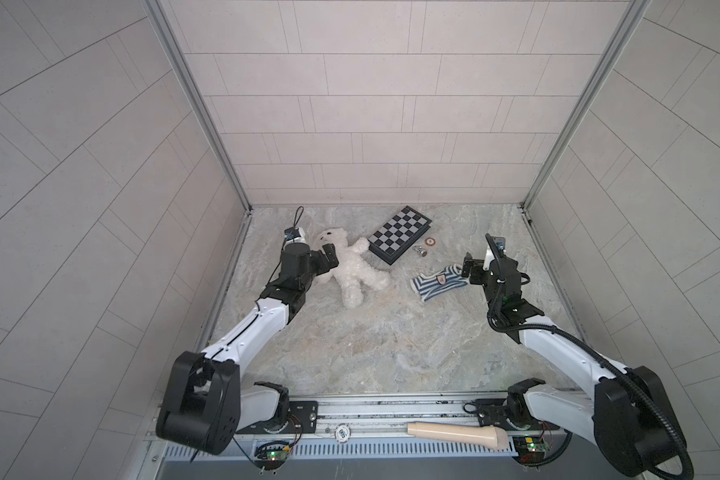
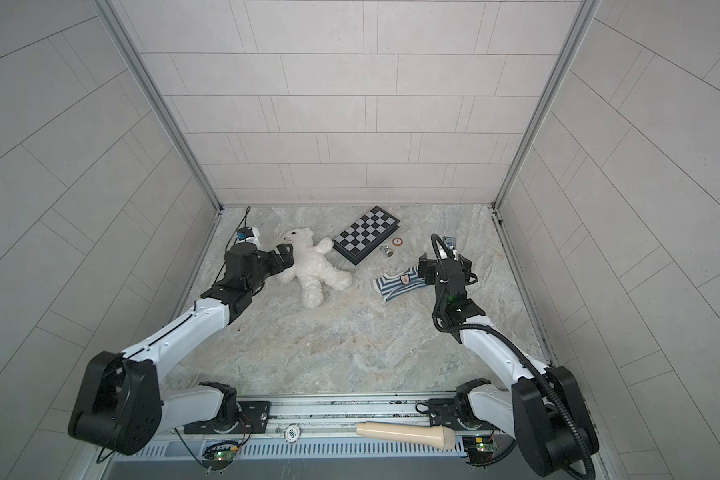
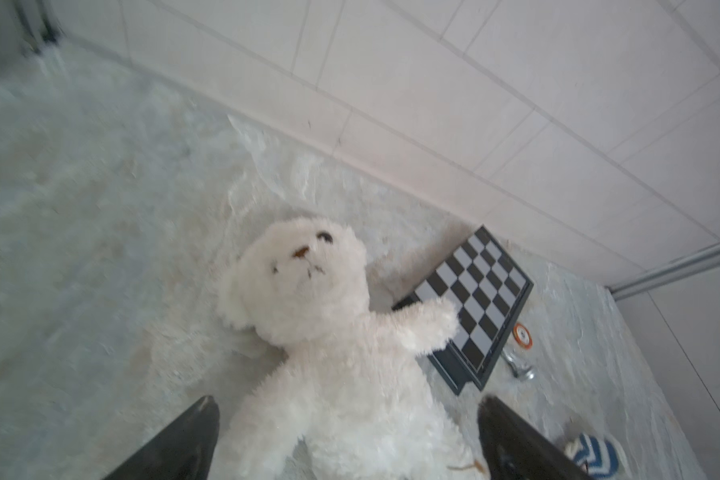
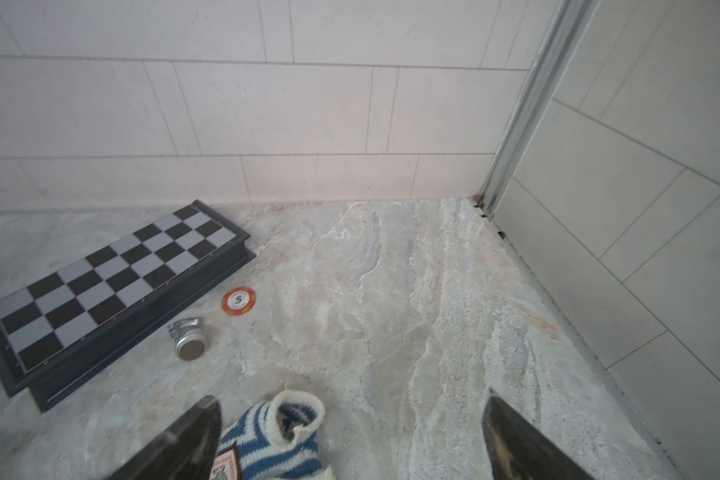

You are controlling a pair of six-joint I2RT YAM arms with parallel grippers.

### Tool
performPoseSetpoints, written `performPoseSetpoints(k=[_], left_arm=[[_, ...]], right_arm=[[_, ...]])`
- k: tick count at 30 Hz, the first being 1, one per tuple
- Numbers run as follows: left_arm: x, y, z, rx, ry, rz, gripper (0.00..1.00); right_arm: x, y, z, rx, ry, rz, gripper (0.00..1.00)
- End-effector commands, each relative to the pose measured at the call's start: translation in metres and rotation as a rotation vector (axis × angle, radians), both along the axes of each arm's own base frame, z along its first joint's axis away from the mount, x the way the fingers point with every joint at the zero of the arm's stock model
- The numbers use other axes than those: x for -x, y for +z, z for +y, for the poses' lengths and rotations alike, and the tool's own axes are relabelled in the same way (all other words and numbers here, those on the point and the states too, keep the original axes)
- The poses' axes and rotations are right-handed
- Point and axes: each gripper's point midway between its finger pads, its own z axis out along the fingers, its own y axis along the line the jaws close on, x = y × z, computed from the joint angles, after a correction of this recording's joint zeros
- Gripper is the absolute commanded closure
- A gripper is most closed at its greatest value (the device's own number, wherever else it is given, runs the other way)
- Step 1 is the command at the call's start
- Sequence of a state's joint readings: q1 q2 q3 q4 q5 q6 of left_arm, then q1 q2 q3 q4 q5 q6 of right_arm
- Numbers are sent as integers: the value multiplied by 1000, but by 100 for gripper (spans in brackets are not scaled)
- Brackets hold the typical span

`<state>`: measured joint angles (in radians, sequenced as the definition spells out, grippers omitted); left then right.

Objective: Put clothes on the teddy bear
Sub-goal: 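Move the left gripper to the teddy bear and the right toward the sweater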

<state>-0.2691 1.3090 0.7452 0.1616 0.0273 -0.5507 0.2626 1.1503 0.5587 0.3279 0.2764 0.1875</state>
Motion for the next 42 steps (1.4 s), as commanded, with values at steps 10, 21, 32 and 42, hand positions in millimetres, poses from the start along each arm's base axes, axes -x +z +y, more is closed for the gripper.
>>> performPoseSetpoints(k=[10, 21, 32, 42], left_arm=[[-16, -39, -48, -80, -54, 258, 0], [-32, -83, -51, -212, 30, 417, 0], [-12, -120, -36, -358, 38, 532, 17], [31, -92, -45, -514, -113, 493, 53]], right_arm=[[-9, -54, 76, -54, 275, 247, 0], [-12, -75, 108, -60, 366, 306, 0], [-6, -40, 108, -22, 394, 263, 1], [13, -20, 105, -31, 417, 270, 2]])
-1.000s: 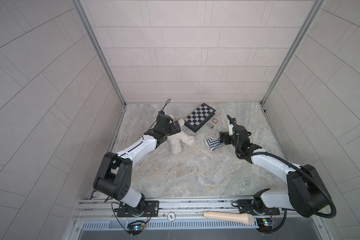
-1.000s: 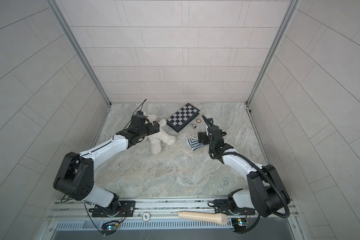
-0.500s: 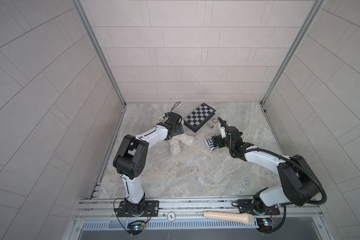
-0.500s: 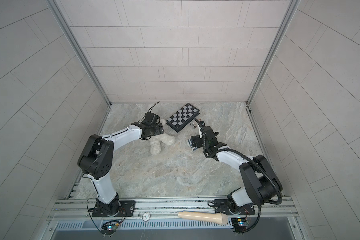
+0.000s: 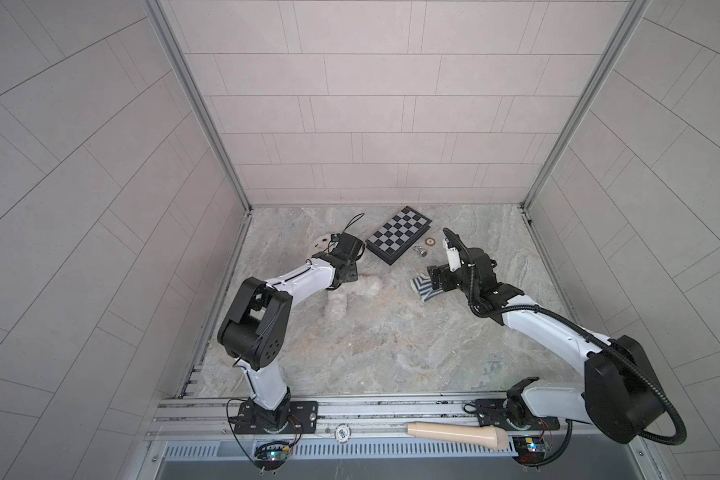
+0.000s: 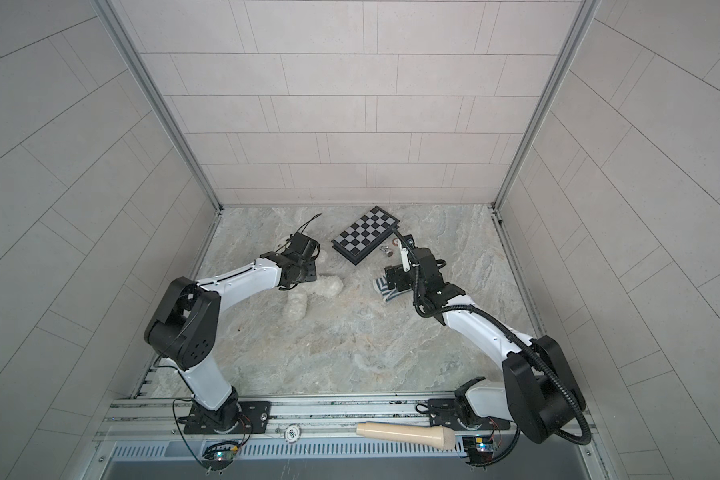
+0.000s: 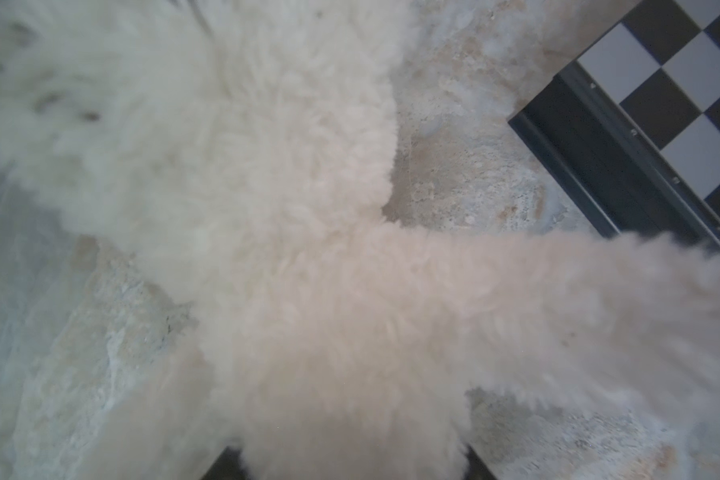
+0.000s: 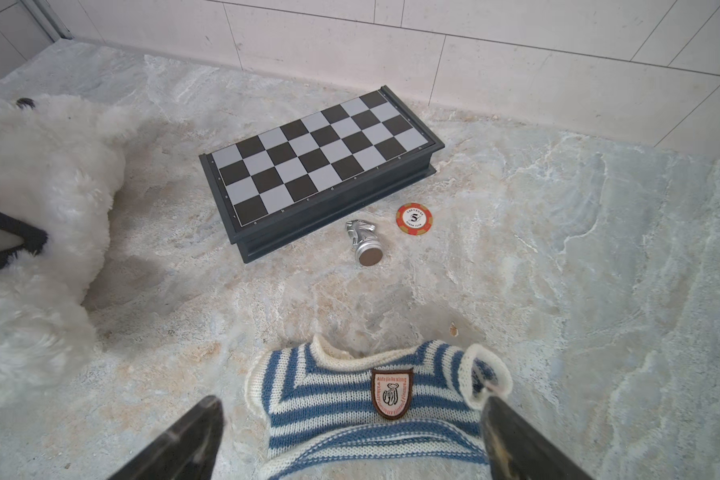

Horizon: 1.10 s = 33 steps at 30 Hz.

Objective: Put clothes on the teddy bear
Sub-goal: 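Move the left gripper to the teddy bear and the right toward the sweater, then grasp the teddy bear with the left gripper and sit it upright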

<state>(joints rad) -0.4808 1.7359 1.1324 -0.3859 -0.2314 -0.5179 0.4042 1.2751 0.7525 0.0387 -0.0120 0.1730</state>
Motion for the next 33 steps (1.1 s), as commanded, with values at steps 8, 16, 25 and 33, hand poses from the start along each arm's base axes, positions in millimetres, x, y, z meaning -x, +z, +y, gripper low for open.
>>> performPoseSetpoints(k=[8, 16, 25, 33], left_arm=[[68, 15, -7, -165, -205, 36, 83], [101, 50, -50, -408, -503, -71, 85], [152, 35, -130, -410, -900, -145, 81], [181, 8, -150, -403, -1076, -79, 74]], right_arm=[[11, 20, -8, -52, -6, -5, 1], [-3, 13, -16, -302, -43, 32, 4], [-7, 20, -48, -388, -130, 3, 5], [-2, 20, -55, -371, -150, -4, 5]])
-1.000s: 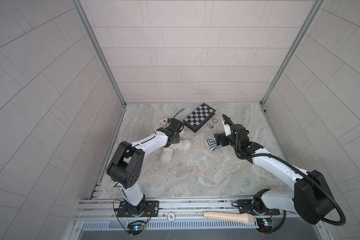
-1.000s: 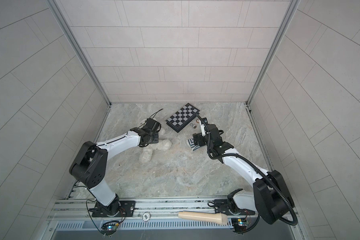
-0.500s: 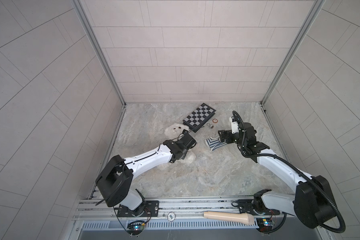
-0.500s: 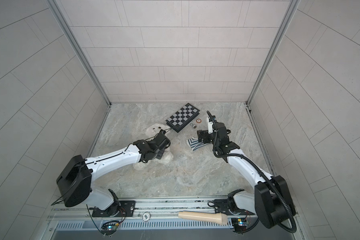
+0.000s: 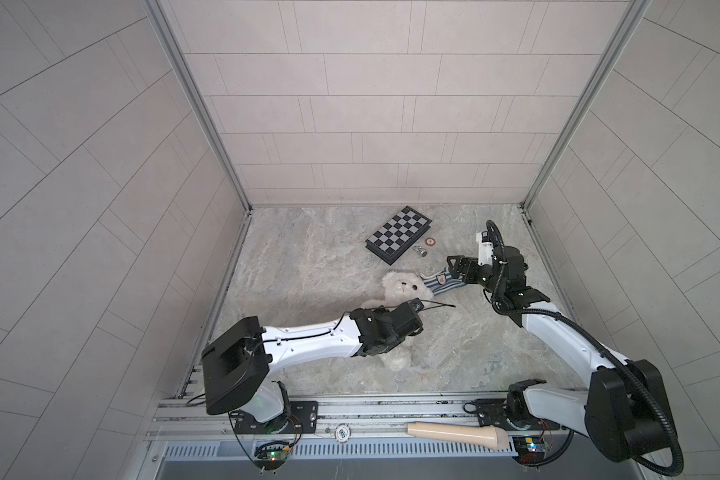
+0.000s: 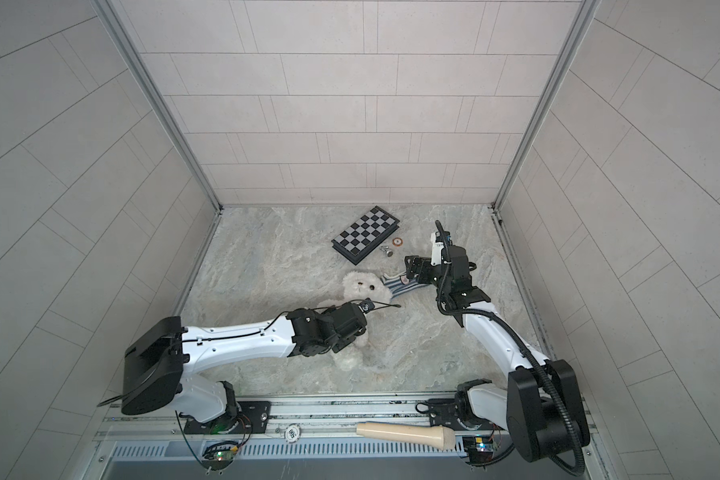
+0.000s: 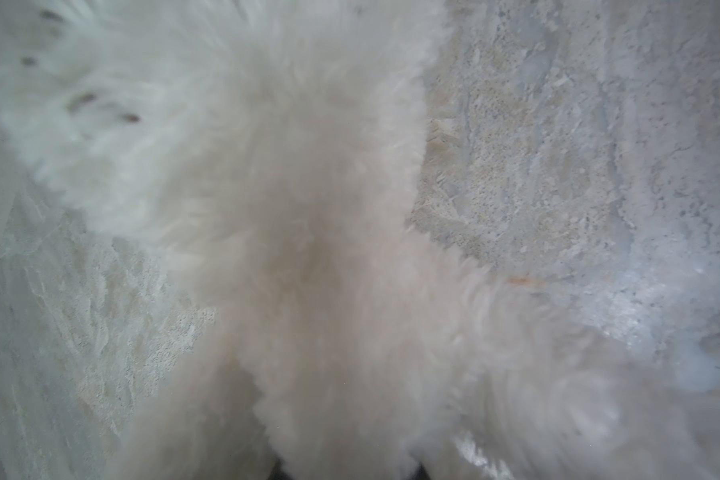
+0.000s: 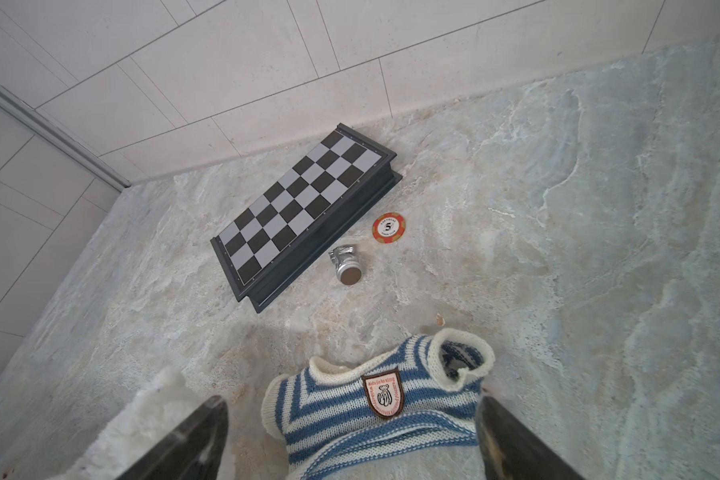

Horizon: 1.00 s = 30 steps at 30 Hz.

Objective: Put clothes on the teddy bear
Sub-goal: 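Grasp the teddy bear with the left gripper and sit it upright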

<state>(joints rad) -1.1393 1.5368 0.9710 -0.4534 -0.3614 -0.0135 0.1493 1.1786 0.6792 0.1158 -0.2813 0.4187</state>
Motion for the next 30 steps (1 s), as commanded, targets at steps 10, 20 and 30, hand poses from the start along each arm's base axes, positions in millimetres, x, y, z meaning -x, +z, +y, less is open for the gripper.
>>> performPoseSetpoints(k=[10, 20, 30], left_arm=[[12, -33, -4, -65, -44, 73, 30], [19, 27, -7, 229, 69, 185, 0], [-21, 44, -9, 427, 427, 271, 16]], right_arm=[[5, 5, -4, -8, -13, -19, 5], [9, 2, -6, 2, -13, -15, 5], [6, -12, 1, -33, 16, 16, 5]])
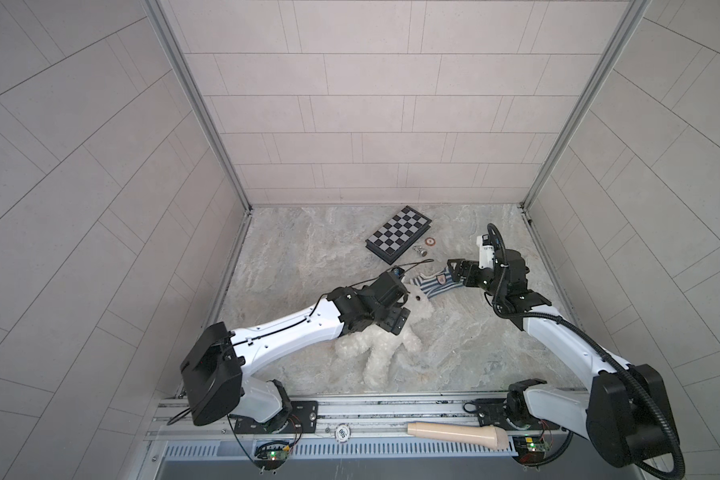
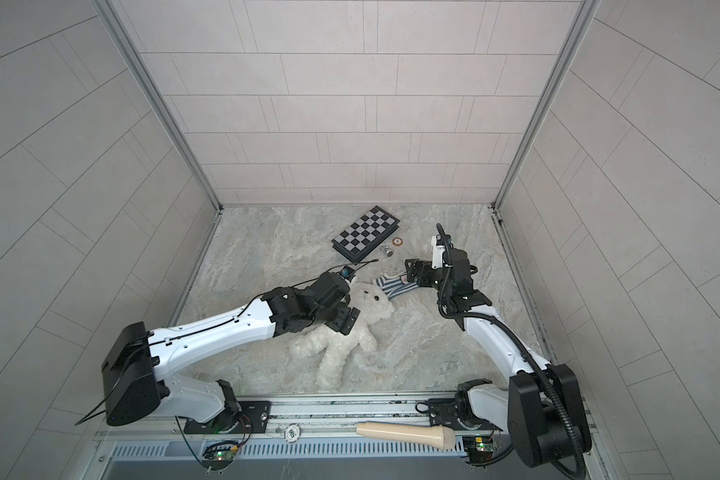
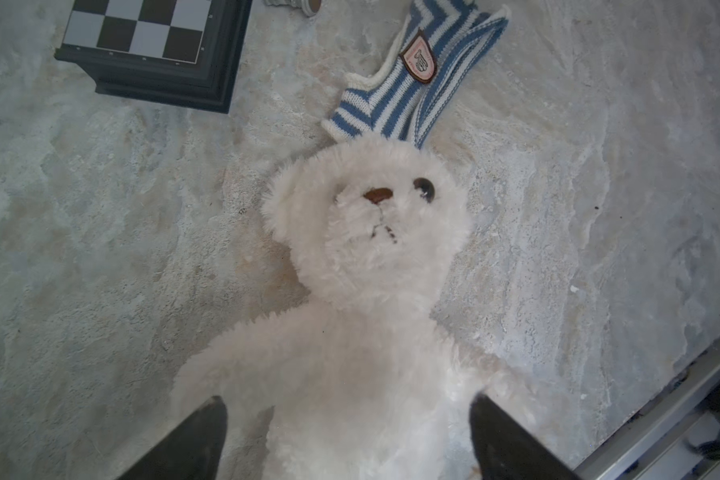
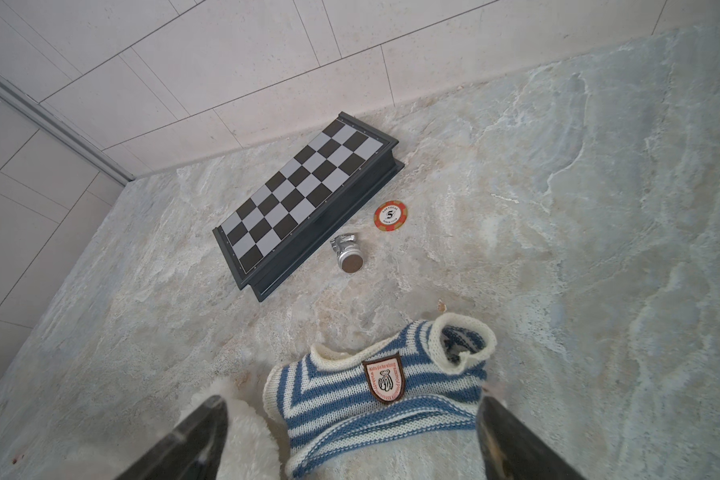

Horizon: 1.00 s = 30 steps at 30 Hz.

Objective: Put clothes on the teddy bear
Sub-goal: 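Grasp the teddy bear with the left gripper and sit it upright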

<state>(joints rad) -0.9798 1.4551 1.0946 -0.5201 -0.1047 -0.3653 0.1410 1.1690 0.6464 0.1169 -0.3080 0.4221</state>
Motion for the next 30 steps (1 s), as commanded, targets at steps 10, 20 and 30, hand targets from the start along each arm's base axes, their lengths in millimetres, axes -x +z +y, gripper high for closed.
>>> performPoseSetpoints(k=[10, 20, 30], left_arm=[[2, -43, -12, -61, 117, 101, 14], [0, -89, -6, -214, 86, 125, 14], [2, -98, -5, -190, 62, 123, 59]], right_arm=[[5, -3, -3, 16, -3, -1, 3], [4, -10, -1, 18, 15, 21, 3], [4, -23, 11, 71, 81, 88, 3]])
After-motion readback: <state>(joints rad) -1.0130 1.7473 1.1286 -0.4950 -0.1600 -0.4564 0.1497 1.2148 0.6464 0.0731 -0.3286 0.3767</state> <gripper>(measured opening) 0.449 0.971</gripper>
